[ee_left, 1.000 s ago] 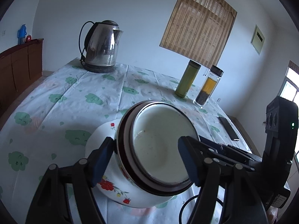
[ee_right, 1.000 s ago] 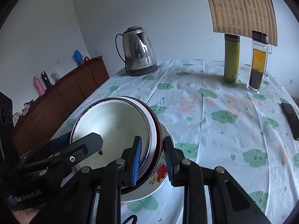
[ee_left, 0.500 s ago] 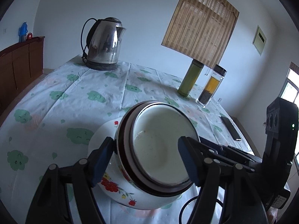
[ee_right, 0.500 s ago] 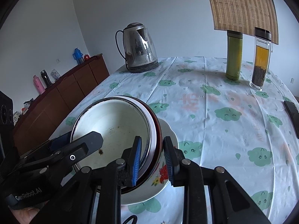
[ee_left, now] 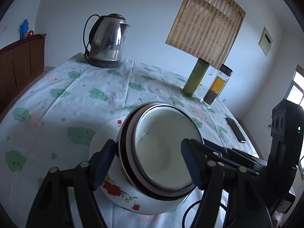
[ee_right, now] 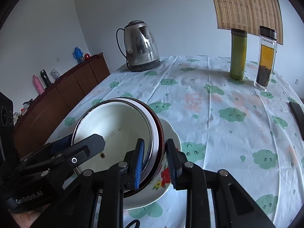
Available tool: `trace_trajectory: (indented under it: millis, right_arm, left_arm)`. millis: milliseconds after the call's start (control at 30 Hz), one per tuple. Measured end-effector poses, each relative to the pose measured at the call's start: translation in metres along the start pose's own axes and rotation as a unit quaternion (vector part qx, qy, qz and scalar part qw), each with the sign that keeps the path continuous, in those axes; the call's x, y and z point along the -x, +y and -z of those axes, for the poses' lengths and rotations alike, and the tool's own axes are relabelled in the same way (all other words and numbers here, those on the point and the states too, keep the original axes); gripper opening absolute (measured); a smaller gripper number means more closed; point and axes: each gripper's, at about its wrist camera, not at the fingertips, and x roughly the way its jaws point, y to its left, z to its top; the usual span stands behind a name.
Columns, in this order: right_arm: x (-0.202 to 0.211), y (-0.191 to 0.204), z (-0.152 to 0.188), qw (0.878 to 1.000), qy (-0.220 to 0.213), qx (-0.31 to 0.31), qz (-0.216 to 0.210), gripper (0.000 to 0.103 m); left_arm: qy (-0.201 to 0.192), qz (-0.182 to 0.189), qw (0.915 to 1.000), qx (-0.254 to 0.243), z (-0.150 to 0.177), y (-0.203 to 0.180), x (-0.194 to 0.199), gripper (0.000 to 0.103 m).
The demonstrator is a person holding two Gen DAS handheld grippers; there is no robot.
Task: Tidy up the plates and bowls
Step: 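Lower the nested bowl stack onto the red-flower plate with both grippers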
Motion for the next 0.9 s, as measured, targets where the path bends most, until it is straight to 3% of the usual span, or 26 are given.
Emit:
trace_trajectory:
  millis: [900]
  right_arm:
    - [-0.0063,-0.0008,0.0006,1.000,0.001,-0.001,0.005,0.027]
  left_arm:
    - [0.011,0.004,0.9998,0.013,0.0013,0.0057,-0.0086,0.070]
